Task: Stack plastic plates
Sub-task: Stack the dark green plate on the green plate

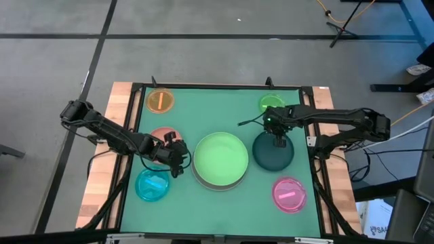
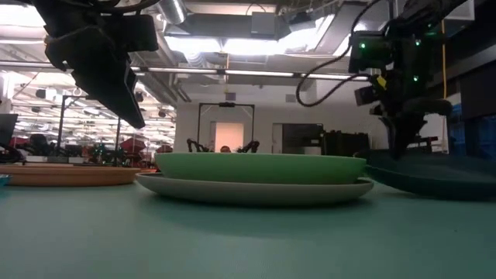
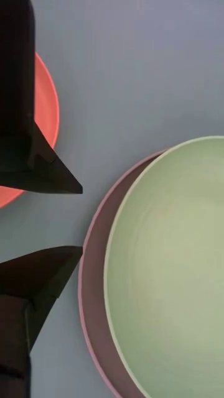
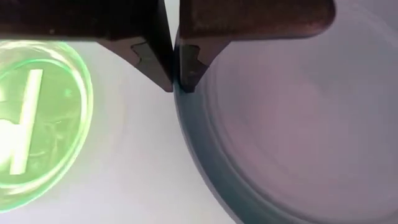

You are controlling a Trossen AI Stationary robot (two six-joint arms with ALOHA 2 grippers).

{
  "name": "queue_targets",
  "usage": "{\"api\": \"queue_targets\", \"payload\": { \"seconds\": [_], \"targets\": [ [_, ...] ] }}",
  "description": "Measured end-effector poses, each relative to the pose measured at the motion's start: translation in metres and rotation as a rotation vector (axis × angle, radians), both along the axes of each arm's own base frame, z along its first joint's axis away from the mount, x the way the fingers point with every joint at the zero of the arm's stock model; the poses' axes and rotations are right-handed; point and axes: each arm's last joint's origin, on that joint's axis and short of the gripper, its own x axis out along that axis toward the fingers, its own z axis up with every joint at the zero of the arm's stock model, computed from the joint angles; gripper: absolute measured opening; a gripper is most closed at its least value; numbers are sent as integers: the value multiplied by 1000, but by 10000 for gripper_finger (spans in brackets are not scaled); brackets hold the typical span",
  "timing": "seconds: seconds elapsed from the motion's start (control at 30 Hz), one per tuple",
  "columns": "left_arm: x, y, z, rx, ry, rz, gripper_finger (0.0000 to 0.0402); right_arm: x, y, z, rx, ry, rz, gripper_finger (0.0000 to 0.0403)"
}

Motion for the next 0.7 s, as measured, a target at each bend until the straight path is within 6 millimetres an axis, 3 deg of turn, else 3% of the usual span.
{"api": "queue_targets", "payload": {
  "seconds": [0.7],
  "targets": [
    [4, -1, 3, 16, -41, -44, 140, 11, -4, 47, -18, -36, -3, 1]
  ]
}}
